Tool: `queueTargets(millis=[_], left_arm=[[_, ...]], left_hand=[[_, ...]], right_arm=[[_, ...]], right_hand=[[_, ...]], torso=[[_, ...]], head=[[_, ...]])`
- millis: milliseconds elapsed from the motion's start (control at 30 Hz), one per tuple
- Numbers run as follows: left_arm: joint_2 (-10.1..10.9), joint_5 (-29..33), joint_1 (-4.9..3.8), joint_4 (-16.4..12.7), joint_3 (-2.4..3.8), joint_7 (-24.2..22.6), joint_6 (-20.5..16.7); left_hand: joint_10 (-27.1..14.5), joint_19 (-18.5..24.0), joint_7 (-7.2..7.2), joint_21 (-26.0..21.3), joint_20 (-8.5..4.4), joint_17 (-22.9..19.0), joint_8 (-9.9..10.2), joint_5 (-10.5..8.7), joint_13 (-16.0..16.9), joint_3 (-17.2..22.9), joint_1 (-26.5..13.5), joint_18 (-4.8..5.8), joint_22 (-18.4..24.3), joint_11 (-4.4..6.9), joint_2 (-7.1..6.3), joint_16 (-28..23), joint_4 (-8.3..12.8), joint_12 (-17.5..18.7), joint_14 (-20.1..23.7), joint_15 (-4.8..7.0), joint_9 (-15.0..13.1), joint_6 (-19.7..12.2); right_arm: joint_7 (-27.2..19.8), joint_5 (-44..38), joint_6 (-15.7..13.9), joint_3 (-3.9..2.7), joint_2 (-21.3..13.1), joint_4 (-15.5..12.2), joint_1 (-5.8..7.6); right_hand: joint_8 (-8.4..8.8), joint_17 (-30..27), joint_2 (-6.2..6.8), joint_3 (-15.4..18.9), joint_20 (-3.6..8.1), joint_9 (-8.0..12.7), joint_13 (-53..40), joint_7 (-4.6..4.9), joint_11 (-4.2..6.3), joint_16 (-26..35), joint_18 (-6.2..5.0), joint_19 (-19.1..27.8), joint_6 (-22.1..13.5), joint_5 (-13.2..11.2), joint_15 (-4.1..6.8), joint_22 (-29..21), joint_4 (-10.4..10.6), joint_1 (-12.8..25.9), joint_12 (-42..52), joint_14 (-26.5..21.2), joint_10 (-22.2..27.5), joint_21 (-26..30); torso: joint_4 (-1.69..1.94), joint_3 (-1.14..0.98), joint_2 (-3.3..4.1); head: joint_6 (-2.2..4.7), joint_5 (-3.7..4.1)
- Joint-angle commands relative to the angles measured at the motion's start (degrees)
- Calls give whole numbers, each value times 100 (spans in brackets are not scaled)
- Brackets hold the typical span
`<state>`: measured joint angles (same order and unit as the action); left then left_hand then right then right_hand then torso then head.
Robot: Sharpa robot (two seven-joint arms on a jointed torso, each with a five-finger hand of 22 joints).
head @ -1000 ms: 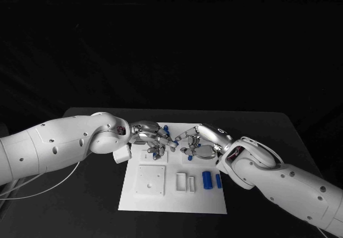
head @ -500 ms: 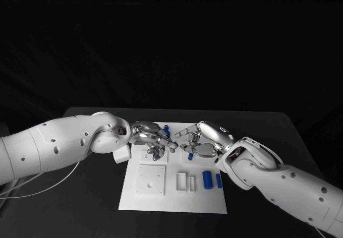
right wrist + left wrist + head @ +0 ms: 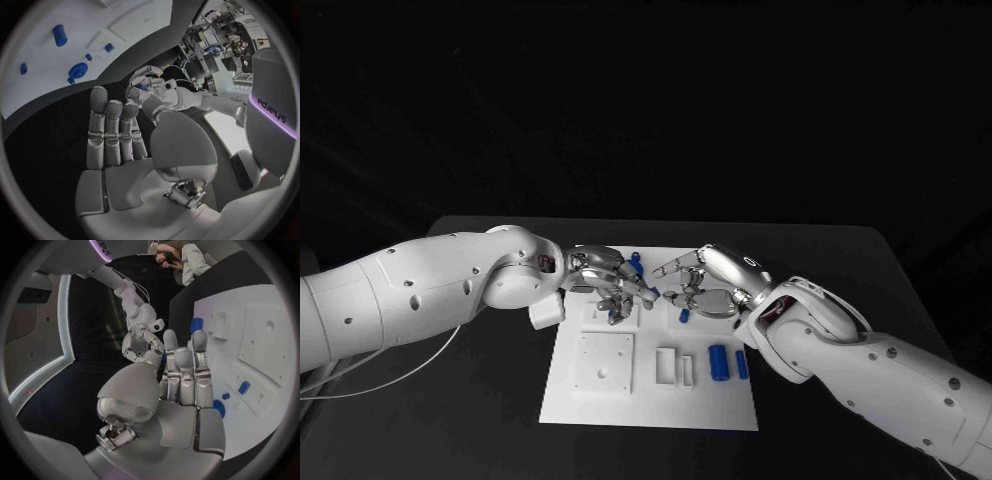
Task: Assemble the parts on the task board
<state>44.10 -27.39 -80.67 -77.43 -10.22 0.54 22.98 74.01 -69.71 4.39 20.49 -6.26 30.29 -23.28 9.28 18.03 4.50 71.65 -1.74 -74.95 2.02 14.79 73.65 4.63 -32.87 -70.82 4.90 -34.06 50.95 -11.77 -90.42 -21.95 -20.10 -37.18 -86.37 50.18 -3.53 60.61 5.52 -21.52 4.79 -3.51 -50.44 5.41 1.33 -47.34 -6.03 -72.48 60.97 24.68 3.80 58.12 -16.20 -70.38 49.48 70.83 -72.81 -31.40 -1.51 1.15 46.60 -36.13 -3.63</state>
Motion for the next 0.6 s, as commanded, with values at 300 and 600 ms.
queueTargets(millis=[300, 600], left_arm=[[-21, 1, -2, -4, 2, -47, 18], [-37, 11, -2, 10, 2, -66, -19]], left_hand=[[-25, 21, -235, 22, 29, -11, -22, 18, -8, 34, 138, 42, -104, -8, 158, 28, 59, -23, 32, -2, -364, 269], [-25, 20, -234, 25, 30, -15, -25, 18, -8, 36, 138, 39, -104, -8, 157, 29, 55, -25, 30, -3, -376, 262]], right_arm=[[-48, -7, 338, 1, 13, -28, -6], [-60, -8, 417, 3, 12, -40, -6]], right_hand=[[-1, 28, 26, -97, -6, -5, -42, -2, 5, -14, -44, -57, 69, 48, -6, 139, 2, -8, 65, 47, -33, 87], [1, 56, 13, -104, -5, -5, -116, -6, 3, -39, -46, -84, 114, 75, -5, 232, 4, 15, 139, 56, -55, 127]], torso=[[1, -4, 0], [1, -2, -2]], head=[[-7, 7], [-13, 7]])
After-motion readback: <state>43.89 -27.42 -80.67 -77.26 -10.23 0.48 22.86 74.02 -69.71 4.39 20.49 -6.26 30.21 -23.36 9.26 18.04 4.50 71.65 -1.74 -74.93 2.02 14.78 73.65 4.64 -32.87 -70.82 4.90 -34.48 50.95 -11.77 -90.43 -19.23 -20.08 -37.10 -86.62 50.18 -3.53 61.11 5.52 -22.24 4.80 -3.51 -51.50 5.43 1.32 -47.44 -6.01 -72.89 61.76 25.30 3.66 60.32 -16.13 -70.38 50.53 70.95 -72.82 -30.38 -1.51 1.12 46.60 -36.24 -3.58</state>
